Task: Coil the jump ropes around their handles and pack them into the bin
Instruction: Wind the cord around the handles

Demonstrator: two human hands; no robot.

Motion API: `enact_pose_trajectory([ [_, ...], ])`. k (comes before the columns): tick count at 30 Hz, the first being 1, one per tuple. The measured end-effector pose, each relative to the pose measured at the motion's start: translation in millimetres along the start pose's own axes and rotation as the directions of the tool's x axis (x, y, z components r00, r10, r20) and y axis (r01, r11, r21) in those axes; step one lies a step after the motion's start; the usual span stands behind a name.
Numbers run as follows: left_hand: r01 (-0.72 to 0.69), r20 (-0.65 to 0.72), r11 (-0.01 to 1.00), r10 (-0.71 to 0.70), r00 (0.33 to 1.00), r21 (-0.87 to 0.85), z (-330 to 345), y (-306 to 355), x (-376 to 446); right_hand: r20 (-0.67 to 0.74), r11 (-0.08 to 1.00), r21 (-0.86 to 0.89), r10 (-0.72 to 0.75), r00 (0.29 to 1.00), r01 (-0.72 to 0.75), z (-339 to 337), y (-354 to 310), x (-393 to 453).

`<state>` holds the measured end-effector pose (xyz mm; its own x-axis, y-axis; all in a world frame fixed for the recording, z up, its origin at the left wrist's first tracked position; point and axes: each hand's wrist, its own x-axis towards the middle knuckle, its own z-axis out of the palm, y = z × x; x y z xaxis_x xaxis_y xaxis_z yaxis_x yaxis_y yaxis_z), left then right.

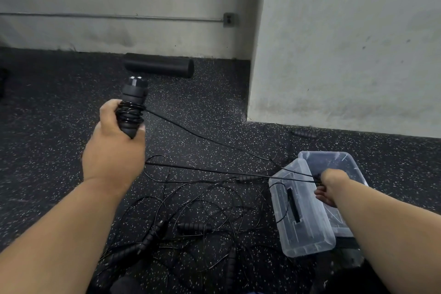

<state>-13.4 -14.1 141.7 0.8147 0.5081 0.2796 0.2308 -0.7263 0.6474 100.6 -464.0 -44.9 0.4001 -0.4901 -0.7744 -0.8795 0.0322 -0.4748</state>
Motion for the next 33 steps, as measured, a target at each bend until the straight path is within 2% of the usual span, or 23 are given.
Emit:
enact_pose_trajectory([
  [8, 0.016, -0.024, 0.996, -0.014, 1.0, 0.085, 0, -5, 6, -0.051, 0.987, 0.162, -0.017, 0.999, 0.025, -11, 0, 12],
  [11, 0.004, 0.042, 1.0, -0.006, 0.999, 0.03, 4, -2, 3, 0.011, 0.991, 0.069, -0.115, 0.993, 0.114, -2, 2, 18],
  [15, 0.012, 0.196, 0.997, 0.004, 0.981, -0.081, 12, 7, -8, 0.208, 0.953, -0.209, -0.176, 0.962, 0.219, 17, 13, -14],
  [17, -0.018, 0.257, 0.996, 0.04, 0.965, -0.088, 18, 13, -16, 0.283, 0.871, -0.372, -0.223, 0.933, 0.321, 24, 19, -32],
  [20, -0.075, 0.333, 0.995, 0.095, 0.938, -0.073, 29, 19, -25, 0.336, 0.772, -0.501, -0.244, 0.91, 0.392, 36, 21, -35],
  [22, -0.097, 0.373, 0.992, 0.121, 0.92, -0.085, 34, 20, -30, 0.428, 0.625, -0.616, -0.247, 0.87, 0.48, 42, 23, -24],
  [23, -0.097, 0.385, 0.99, 0.128, 0.914, -0.101, 35, 20, -31, 0.495, 0.464, -0.681, -0.277, 0.824, 0.566, 43, 23, -19],
  [24, -0.101, 0.39, 0.988, 0.139, 0.91, -0.116, 36, 20, -32, 0.505, 0.333, -0.747, -0.279, 0.817, 0.575, 42, 25, -24],
  [27, -0.106, 0.36, 0.983, 0.155, 0.92, -0.153, 35, 20, -31, 0.458, 0.275, -0.804, -0.277, 0.845, 0.527, 35, 27, -44],
  [28, -0.097, 0.344, 0.982, 0.149, 0.927, -0.164, 35, 20, -30, 0.445, 0.224, -0.836, -0.256, 0.858, 0.501, 33, 29, -52],
  [29, -0.088, 0.331, 0.981, 0.142, 0.933, -0.173, 34, 20, -29, 0.462, 0.102, -0.864, -0.227, 0.857, 0.493, 33, 31, -49],
  [31, -0.081, 0.332, 0.978, 0.142, 0.932, -0.19, 33, 19, -27, 0.425, 0.036, -0.901, -0.129, 0.896, 0.433, 33, 34, -55],
  [33, -0.089, 0.379, 0.973, 0.166, 0.91, -0.214, 32, 20, -28, 0.562, -0.118, -0.827, -0.164, 0.81, 0.55, 37, 34, -60],
])
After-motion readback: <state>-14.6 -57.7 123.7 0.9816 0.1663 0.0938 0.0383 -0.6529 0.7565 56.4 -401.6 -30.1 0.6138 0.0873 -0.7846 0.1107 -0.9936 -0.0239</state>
